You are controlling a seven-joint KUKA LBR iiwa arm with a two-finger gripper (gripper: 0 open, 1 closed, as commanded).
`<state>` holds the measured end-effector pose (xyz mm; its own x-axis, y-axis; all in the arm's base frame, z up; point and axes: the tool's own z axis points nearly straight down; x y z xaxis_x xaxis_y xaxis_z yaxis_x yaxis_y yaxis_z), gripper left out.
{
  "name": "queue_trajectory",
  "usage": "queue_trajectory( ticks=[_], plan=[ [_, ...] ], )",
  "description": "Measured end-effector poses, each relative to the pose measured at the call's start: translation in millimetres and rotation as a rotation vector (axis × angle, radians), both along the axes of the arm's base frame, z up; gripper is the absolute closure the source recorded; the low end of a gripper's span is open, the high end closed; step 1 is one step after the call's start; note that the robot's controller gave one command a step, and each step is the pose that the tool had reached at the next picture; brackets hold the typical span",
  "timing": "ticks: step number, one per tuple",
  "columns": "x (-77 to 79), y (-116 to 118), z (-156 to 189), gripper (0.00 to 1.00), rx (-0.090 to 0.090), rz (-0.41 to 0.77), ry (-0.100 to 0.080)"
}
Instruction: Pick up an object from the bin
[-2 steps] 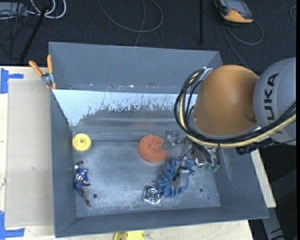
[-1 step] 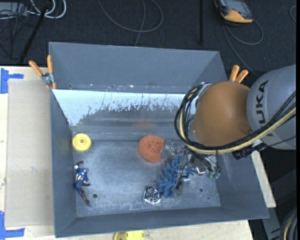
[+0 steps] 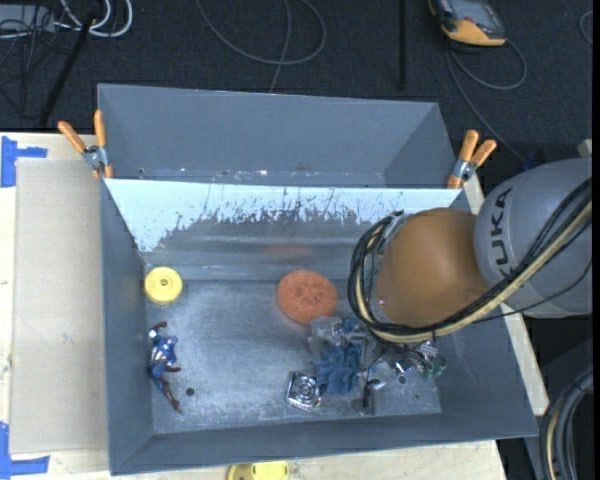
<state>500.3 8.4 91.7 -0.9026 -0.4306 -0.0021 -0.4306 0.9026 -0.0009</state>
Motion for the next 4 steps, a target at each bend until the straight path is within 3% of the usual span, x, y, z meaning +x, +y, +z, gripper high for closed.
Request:
queue_trajectory(
  ticks=[1,2,3,4],
  plan=[
    [5.0,-4,1,0.0,0.001,-0.006,0.008],
    [17.1,-7,-1,0.0,0.001,-0.024,0.001],
    [26.7,-2,-22,1.0,0.001,0.13,0.001],
    [26.7,-3,-22,1.0,0.001,0.129,0.001]
  ],
)
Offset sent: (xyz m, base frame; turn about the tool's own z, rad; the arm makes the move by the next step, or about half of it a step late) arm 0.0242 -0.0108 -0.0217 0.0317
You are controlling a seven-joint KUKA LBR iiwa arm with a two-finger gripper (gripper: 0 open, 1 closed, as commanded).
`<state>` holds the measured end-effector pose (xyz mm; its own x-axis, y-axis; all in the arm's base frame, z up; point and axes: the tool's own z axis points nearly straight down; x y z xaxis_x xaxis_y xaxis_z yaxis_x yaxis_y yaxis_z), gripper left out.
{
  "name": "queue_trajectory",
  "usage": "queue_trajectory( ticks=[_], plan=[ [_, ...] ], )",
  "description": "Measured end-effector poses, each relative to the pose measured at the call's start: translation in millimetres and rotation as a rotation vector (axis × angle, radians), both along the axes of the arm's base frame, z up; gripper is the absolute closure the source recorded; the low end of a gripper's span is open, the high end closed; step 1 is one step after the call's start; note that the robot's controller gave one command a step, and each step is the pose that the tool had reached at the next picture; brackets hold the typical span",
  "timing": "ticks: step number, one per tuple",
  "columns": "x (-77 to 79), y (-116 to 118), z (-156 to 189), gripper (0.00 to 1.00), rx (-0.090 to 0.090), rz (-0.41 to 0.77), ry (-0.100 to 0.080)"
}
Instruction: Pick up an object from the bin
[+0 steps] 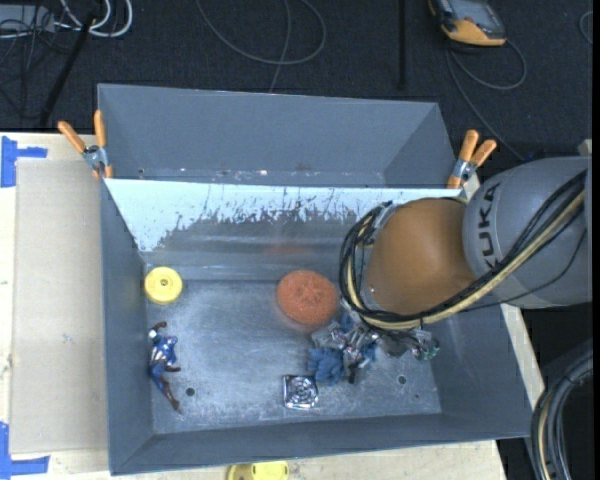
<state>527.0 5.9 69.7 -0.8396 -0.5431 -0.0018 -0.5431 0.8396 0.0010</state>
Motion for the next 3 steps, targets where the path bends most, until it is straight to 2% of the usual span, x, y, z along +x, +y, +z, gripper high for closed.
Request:
queue_trajectory(
  ticks=[2,3],
  plan=[
    [-1.0,0,3,1.0,0.0,-0.001,0.004],
    [-1.4,0,16,1.0,-0.001,-0.002,0.005]
  ],
)
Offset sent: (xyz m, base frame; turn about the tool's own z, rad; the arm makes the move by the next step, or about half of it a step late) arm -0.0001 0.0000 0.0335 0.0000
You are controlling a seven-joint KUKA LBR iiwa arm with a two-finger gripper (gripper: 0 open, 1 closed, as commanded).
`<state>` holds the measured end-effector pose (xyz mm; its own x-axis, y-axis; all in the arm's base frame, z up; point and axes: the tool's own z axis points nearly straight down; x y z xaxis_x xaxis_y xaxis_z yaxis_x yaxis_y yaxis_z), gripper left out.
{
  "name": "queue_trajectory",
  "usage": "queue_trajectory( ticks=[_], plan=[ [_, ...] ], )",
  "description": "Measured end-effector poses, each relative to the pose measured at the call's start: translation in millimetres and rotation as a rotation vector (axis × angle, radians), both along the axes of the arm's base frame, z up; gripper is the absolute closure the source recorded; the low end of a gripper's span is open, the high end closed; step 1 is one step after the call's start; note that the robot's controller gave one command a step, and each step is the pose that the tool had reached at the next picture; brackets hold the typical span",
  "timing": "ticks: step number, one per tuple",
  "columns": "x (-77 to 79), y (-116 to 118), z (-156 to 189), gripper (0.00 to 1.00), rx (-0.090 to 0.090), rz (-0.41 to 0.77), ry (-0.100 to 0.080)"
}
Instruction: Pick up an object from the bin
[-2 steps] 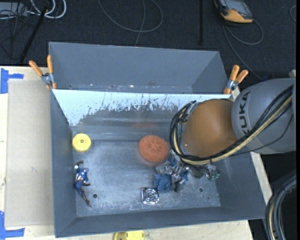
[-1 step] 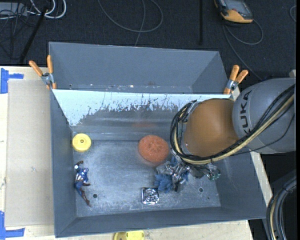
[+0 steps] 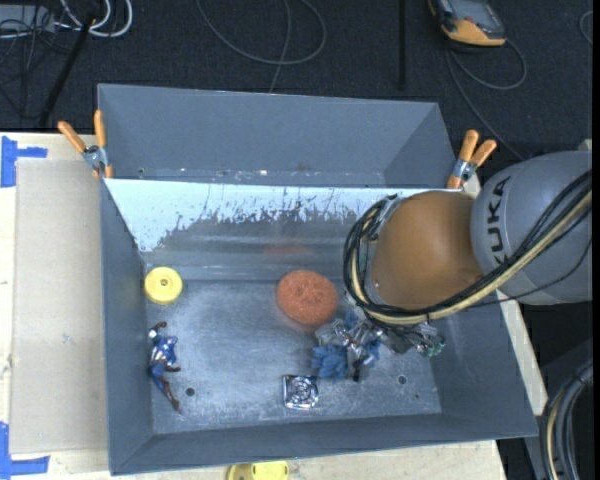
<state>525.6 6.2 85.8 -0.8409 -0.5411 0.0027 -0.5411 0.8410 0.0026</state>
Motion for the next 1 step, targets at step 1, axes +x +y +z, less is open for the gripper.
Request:
queue_trajectory(
  ticks=[1],
  plan=[
    [1.1,0.4,9.0,1.0,0.0,-0.001,-0.005]
  ],
)
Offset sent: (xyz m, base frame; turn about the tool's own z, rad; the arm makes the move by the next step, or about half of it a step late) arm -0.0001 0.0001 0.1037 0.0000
